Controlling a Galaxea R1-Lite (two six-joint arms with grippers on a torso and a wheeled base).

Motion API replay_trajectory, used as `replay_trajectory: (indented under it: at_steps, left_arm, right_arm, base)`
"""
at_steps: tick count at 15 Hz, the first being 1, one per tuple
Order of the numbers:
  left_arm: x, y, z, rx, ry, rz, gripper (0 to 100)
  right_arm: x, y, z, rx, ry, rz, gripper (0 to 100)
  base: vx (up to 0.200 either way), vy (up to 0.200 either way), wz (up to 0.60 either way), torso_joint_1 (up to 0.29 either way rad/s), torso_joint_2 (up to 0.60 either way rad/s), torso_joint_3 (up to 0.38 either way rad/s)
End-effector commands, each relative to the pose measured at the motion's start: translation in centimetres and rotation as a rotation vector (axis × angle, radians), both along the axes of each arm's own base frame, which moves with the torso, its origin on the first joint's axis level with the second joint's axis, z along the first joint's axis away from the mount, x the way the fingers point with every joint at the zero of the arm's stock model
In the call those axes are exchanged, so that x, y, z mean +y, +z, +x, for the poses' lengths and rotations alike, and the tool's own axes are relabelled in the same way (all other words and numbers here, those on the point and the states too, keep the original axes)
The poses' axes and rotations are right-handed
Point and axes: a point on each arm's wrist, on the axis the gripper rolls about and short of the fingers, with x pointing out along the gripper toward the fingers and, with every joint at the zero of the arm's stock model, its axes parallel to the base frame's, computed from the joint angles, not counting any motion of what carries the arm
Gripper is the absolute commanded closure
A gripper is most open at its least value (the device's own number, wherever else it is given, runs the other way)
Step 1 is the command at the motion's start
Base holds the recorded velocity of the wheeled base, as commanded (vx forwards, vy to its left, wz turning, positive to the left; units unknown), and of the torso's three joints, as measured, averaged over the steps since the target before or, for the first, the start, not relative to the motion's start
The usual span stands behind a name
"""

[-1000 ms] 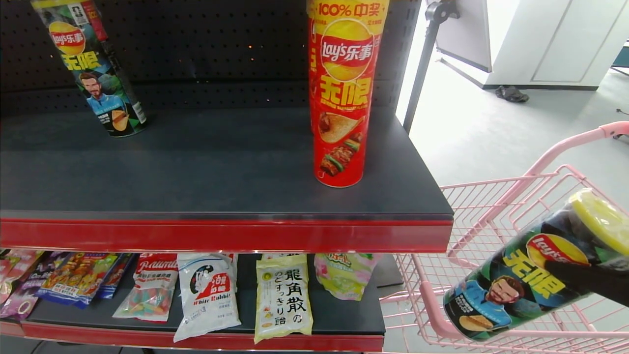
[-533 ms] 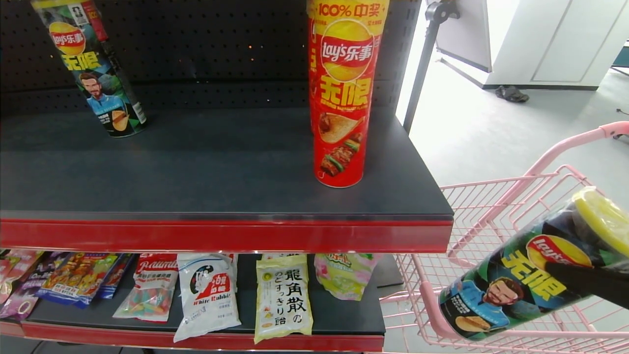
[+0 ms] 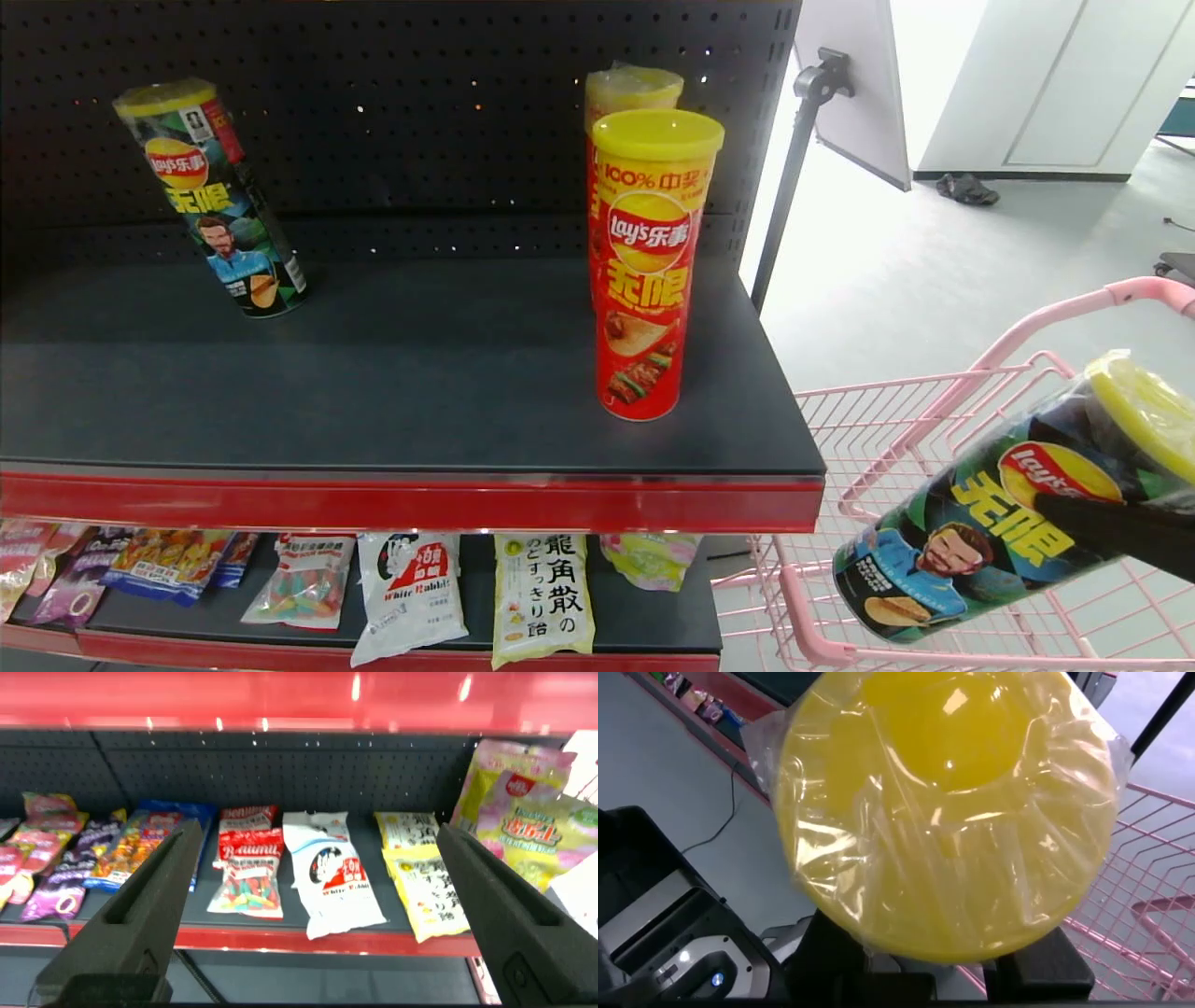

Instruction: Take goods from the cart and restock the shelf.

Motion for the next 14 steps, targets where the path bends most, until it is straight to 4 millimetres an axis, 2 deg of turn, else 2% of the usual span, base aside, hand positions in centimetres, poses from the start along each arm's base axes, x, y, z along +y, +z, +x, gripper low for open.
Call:
replay_trajectory:
  at_steps: [1, 6, 14]
  left_arm:
    - [0.0, 0.0, 0.01, 0.001, 0.001, -0.001, 0]
    - [0.0, 0.0, 0.01, 0.001, 0.001, -0.001, 0]
    - [0.0, 0.0, 0.01, 0.001, 0.001, -0.001, 0]
  right_arm:
    - [0.01, 0.02, 0.03, 0.0, 0.001, 0.0, 100]
    - [-0.02, 0.07, -0.07, -0.004, 0.001, 0.001, 100]
    - [-0.04, 0.08, -0.3, -0.012, 0.008, 0.002, 100]
  base:
    - [0.0, 0.0, 0.0, 0.237, -0.57, -0.344]
    - [0.0, 0.0, 0.0, 0.24, -0.56, -0.322]
    - [0.0, 0.0, 0.0, 0.176, -0.37, -0.21]
